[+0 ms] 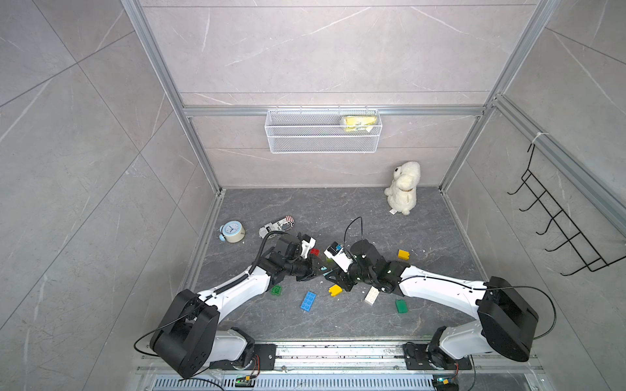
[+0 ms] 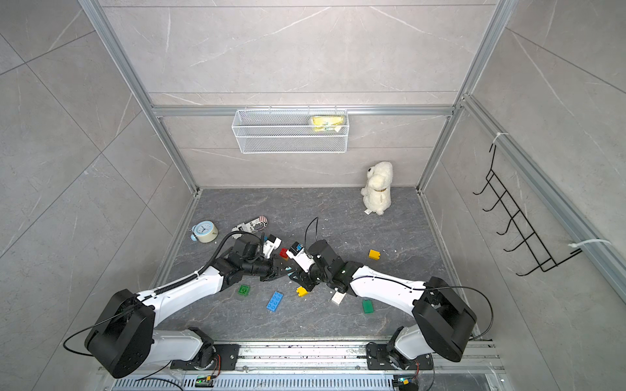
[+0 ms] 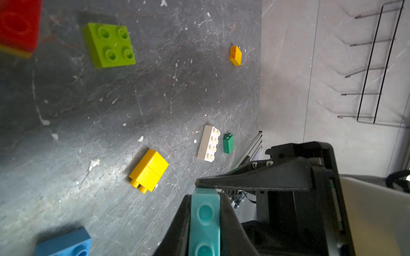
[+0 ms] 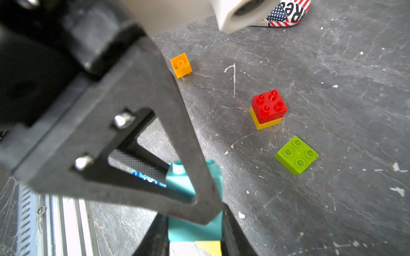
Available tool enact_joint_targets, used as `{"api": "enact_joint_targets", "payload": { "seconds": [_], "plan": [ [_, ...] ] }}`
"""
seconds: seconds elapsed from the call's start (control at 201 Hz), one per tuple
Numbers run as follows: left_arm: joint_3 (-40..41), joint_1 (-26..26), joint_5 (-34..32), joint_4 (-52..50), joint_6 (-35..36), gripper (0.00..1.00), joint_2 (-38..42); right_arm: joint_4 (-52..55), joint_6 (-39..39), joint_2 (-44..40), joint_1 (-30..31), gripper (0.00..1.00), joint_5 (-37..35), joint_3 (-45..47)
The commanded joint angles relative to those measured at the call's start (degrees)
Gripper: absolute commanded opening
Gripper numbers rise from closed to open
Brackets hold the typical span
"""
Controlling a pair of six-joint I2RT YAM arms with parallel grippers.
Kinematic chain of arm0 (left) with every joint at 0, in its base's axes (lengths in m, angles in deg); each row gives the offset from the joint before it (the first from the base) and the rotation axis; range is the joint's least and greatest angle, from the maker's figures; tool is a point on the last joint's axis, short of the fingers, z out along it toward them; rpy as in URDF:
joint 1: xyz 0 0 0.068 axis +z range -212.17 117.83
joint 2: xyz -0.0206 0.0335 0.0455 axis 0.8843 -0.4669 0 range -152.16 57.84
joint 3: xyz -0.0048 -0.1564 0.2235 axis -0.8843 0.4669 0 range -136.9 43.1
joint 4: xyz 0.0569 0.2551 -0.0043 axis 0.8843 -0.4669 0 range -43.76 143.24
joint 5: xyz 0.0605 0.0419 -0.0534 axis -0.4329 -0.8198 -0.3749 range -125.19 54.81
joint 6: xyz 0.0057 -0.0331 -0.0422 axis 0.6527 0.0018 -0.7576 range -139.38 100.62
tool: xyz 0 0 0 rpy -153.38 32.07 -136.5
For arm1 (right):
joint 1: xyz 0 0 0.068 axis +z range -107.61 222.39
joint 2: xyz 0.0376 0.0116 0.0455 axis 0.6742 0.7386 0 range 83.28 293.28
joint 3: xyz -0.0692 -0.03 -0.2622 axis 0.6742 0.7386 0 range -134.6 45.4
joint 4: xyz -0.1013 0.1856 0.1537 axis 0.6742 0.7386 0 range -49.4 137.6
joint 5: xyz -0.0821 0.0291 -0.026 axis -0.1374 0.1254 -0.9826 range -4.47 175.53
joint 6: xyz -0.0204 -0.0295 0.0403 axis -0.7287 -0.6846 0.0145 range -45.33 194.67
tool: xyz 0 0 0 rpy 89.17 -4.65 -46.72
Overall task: Assemble the letter h with lego
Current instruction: Pick up the lego brick from the center of the board, then move the lego brick at the center of the board.
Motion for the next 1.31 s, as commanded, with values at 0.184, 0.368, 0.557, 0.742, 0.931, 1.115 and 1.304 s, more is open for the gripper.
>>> {"api": "enact_joint_targets", "payload": {
  "seconds": [0.184, 0.368, 0.557, 0.742, 0.931, 1.115, 1.304],
  "plan": [
    [-7.1, -2.6, -19.5, -16.5, 6.0, 0.0, 5.1, -3.9, 6.6, -5.1, -0.6, 0.74, -5.7, 3.1],
    [-11.9, -7.0, -47.7, -26.9, 10.2, 0.0, 5.6, -4.3, 15.4, -6.8, -8.4, 0.94, -8.1, 5.2],
    [-14.2, -7.7, -63.2, -26.8, 14.6, 0.0, -2.3, 0.0, 20.8, -2.3, -13.6, 0.93, -12.3, 3.4],
    [-15.6, -3.7, -61.6, -22.7, 17.5, 0.0, -10.1, 0.8, 21.9, 0.3, -14.0, 0.9, -12.9, 2.5],
    [-17.3, -2.8, -58.7, -20.1, 17.3, 0.0, -15.2, 1.1, 22.3, 1.9, -13.9, 0.86, -11.6, 1.5],
    [-22.7, -12.2, -63.5, -24.0, 17.5, 0.0, -16.5, 3.3, 23.3, 4.3, -13.9, 0.8, -11.5, -0.3],
    [-33.9, -17.9, -64.2, -30.5, 16.5, 0.0, -24.6, 4.6, 23.9, 5.7, -13.9, 0.77, -12.1, -1.3]
  ]
}}
